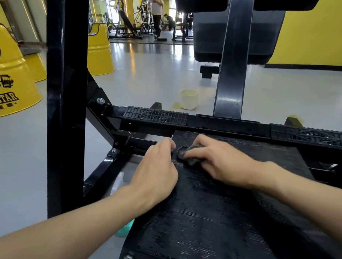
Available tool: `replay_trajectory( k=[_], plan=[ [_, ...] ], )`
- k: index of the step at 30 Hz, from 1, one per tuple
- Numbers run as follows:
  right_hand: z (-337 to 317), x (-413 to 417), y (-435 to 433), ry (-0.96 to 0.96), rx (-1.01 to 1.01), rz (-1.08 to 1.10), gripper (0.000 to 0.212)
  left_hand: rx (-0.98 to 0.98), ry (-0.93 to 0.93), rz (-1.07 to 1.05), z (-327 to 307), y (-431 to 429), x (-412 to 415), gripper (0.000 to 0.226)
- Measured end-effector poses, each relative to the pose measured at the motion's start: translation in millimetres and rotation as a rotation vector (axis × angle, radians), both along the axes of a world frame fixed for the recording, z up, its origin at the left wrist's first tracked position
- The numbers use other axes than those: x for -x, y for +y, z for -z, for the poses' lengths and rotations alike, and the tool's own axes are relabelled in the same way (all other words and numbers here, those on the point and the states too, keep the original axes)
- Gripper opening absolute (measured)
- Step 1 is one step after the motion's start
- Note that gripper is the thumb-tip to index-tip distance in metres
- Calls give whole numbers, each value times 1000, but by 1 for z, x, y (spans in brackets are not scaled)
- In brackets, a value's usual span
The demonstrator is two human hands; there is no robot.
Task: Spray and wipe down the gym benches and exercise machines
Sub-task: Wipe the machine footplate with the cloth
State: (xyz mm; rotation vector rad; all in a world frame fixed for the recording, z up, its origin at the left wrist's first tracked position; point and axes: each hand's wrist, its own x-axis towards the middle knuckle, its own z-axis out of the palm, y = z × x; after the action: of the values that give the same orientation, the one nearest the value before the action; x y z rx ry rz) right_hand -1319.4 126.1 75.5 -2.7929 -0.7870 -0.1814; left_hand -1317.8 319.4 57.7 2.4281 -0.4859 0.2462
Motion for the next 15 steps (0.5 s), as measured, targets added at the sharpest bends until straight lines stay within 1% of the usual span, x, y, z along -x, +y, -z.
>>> replay_trajectory(
  k=[3, 4, 5, 9, 11, 13, 15],
  plan=[
    [2, -19, -15, -64, -6, 148, 48, -45, -40, 31, 1, 0, 0, 34],
    [2, -18, -11, -75, -4, 166, 46, -60, -57, 37, 2, 0, 0, 32],
    [4, -12, -4, -75, 5, 156, 44, -73, -70, 42, 3, 0, -1, 31],
    [4, 28, 12, -10, 1, -40, 44, -85, -91, 40, 6, 0, -7, 29],
    [2, 21, -5, -28, 25, -49, 46, -97, -107, 48, 7, 0, -8, 28],
    [4, 1, -28, -85, 30, 53, 46, -116, -131, 78, 6, 0, -7, 25],
    [4, -10, -34, -93, -1, 168, 45, -177, -176, 115, 4, -2, -4, 22]
  ],
)
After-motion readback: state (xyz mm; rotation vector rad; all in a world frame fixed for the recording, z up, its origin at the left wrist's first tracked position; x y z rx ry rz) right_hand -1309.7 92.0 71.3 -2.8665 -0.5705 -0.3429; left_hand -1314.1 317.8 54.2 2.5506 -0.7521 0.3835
